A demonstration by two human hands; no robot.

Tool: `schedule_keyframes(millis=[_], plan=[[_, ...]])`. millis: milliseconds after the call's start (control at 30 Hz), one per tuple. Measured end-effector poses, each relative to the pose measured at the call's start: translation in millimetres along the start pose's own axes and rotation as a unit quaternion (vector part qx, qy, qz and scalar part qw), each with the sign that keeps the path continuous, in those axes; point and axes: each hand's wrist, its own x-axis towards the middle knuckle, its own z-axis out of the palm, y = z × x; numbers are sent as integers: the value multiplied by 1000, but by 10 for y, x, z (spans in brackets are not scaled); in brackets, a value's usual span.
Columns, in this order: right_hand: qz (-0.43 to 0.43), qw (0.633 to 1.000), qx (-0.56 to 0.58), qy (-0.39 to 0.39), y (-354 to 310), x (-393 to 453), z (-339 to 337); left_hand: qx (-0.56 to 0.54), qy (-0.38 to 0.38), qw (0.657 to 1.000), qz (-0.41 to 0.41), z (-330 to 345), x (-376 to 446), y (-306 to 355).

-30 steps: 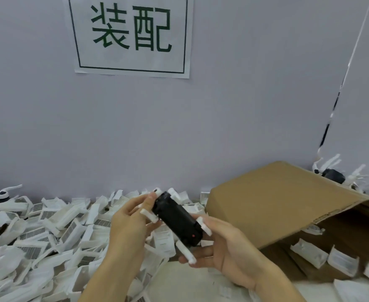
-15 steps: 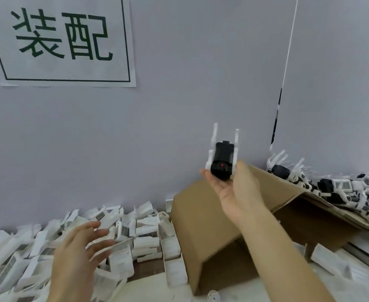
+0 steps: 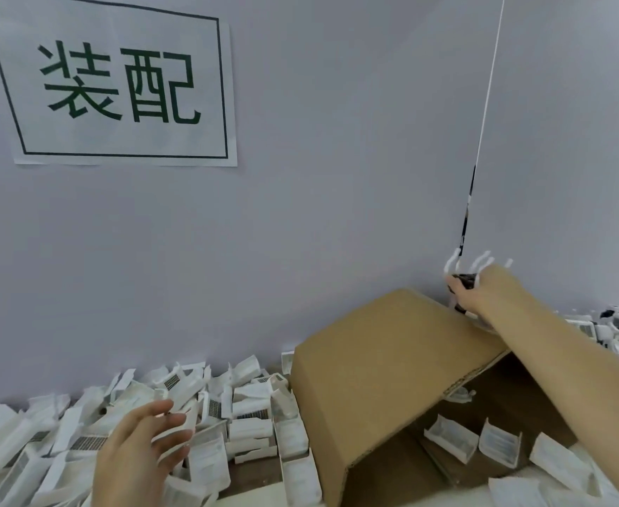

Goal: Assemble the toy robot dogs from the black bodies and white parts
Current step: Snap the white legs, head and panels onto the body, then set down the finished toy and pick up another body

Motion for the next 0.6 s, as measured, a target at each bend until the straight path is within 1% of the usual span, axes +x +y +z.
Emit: schedule_keyframes(millis=[33, 67, 100, 133, 167, 200, 233, 267, 300, 333, 367, 433, 467, 533, 600], plan=[[18, 995, 93, 18, 15, 19, -49, -5, -2, 1000, -1, -5, 1, 5], [68, 973, 218, 24, 11, -32, -70, -8, -5, 1000, 1, -4, 3, 11], [120, 933, 338, 21, -12, -79, -59, -8, -10, 1000, 5, -2, 4, 12], [166, 915, 366, 31, -12, -85, -61, -5, -17, 1000, 10, -1, 4, 9], [172, 931, 320, 26, -1, -85, -38, -1, -24, 1000, 17, 0, 5, 4], [147, 961, 235, 4, -2, -118, -4, 7, -30, 999, 24, 1, 3, -2], [109, 981, 157, -16, 3, -129, 26, 17, -36, 999, 32, 2, -1, -6], [49, 997, 64, -13, -11, -192, 43, 30, -41, 998, 41, 1, -9, -5], [-16, 1000, -2, -8, -43, -271, 66, 45, -46, 997, 49, -4, -11, 0], [-79, 996, -47, -21, -80, -388, 108, 63, -49, 995, 56, -23, -16, 8], [-131, 988, -62, -50, -112, -531, 152, 83, -57, 993, 58, -25, -20, 22], [-195, 974, -32, -113, -113, -894, 292, 133, -90, 985, 54, -44, -42, 83], [-207, 966, -17, -153, -76, -1079, 373, 164, -115, 978, 51, -45, -55, 120], [-200, 946, -12, -254, 42, -1514, 516, 236, -168, 956, 53, -51, -108, 202], [-162, 922, -5, -353, 296, -1886, 686, 331, -217, 915, 81, -80, -171, 274]])
